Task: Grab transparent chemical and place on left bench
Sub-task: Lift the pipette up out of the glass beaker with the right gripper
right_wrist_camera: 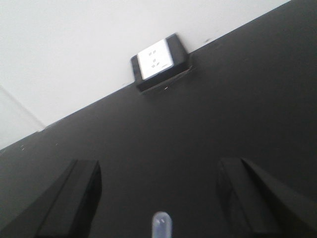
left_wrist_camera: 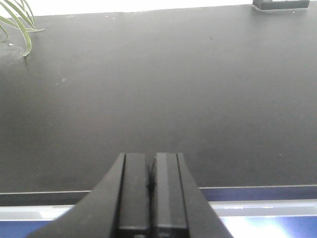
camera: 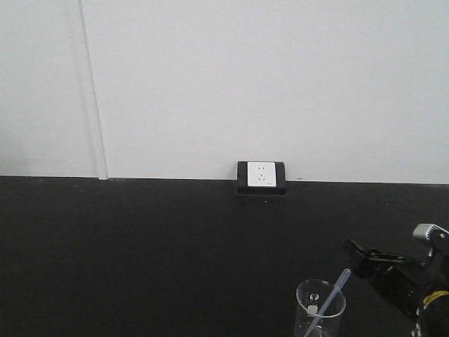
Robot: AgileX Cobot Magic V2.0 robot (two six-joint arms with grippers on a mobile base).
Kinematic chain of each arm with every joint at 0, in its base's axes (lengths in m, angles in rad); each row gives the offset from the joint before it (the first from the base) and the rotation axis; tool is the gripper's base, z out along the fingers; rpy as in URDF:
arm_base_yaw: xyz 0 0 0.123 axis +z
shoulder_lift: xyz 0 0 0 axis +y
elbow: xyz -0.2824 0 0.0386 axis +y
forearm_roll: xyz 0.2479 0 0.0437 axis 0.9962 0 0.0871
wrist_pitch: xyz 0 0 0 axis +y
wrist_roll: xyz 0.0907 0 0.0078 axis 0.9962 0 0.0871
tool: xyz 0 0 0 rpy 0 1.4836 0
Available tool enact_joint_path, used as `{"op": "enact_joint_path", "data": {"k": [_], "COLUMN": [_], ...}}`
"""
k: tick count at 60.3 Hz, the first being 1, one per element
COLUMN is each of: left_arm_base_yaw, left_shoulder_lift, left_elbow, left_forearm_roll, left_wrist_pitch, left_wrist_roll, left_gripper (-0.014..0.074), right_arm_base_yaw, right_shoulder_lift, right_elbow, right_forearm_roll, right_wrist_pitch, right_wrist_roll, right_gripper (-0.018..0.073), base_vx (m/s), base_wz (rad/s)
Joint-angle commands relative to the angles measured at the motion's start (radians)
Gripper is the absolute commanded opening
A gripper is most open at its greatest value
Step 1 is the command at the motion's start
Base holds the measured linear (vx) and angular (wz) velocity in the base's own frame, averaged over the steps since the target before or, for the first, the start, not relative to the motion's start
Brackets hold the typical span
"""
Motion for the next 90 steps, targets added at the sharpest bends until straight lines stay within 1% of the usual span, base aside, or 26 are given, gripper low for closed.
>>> {"op": "enact_joint_path", "data": {"k": [1,14,26,33,37,40,46,48,56,58,70,81,86,90], "left_arm_base_yaw": [-0.002,-0.002,-0.002,-0.002,-0.002,-0.002,-0.002,-0.002,-0.002,-0.002,-0.002,-0.002,-0.002,-0.002], "left_shoulder_lift": [-0.019,-0.019,-0.019,-0.019,-0.019,-0.019,-0.019,-0.019,-0.019,-0.019,-0.019,-0.019,-0.019,-0.019], "left_elbow": [0.016,0.016,0.016,0.016,0.016,0.016,0.016,0.016,0.016,0.016,0.016,0.016,0.016,0.016], "left_forearm_roll": [-0.001,-0.001,-0.001,-0.001,-0.001,-0.001,-0.001,-0.001,-0.001,-0.001,-0.001,-0.001,-0.001,-0.001], "left_wrist_pitch": [-0.078,-0.078,-0.078,-0.078,-0.078,-0.078,-0.078,-0.078,-0.078,-0.078,-0.078,-0.078,-0.078,-0.078], "left_wrist_roll": [-0.008,-0.008,-0.008,-0.008,-0.008,-0.008,-0.008,-0.008,-0.008,-0.008,-0.008,-0.008,-0.008,-0.008], "left_gripper": [-0.0003,-0.0003,-0.0003,-0.0003,-0.0003,-0.0003,-0.0003,-0.0003,-0.0003,-0.0003,-0.0003,-0.0003,-0.0003,-0.0003], "right_arm_base_yaw": [-0.001,-0.001,-0.001,-0.001,-0.001,-0.001,-0.001,-0.001,-0.001,-0.001,-0.001,-0.001,-0.001,-0.001], "right_shoulder_lift": [0.026,0.111,0.173,0.192,0.192,0.192,0.192,0.192,0.192,0.192,0.187,0.136,0.101,0.059], "right_elbow": [-0.08,-0.118,-0.118,-0.118,-0.118,-0.118,-0.118,-0.118,-0.118,-0.118,-0.118,-0.118,-0.118,-0.118], "right_forearm_roll": [-0.053,-0.073,-0.128,-0.14,-0.14,-0.138,-0.138,-0.138,-0.14,-0.139,-0.13,-0.086,-0.096,-0.131], "right_wrist_pitch": [-0.096,-0.118,-0.165,-0.192,-0.189,-0.189,-0.189,-0.189,-0.192,-0.195,-0.239,-0.246,-0.245,-0.227], "right_wrist_roll": [0.04,0.073,0.106,0.127,0.127,0.127,0.127,0.125,0.083,0.068,-0.012,-0.112,-0.144,-0.167], "right_gripper": [0.0519,0.0519,0.0519,0.0491,0.0447,0.0395,0.0263,0.0205,0.0013,-0.0014,-0.0003,-0.0001,-0.0001,-0.0001], "base_vx": [0.0,0.0,0.0,0.0,0.0,0.0,0.0,0.0,0.0,0.0,0.0,0.0,0.0,0.0], "base_wz": [0.0,0.0,0.0,0.0,0.0,0.0,0.0,0.0,0.0,0.0,0.0,0.0,0.0,0.0]}}
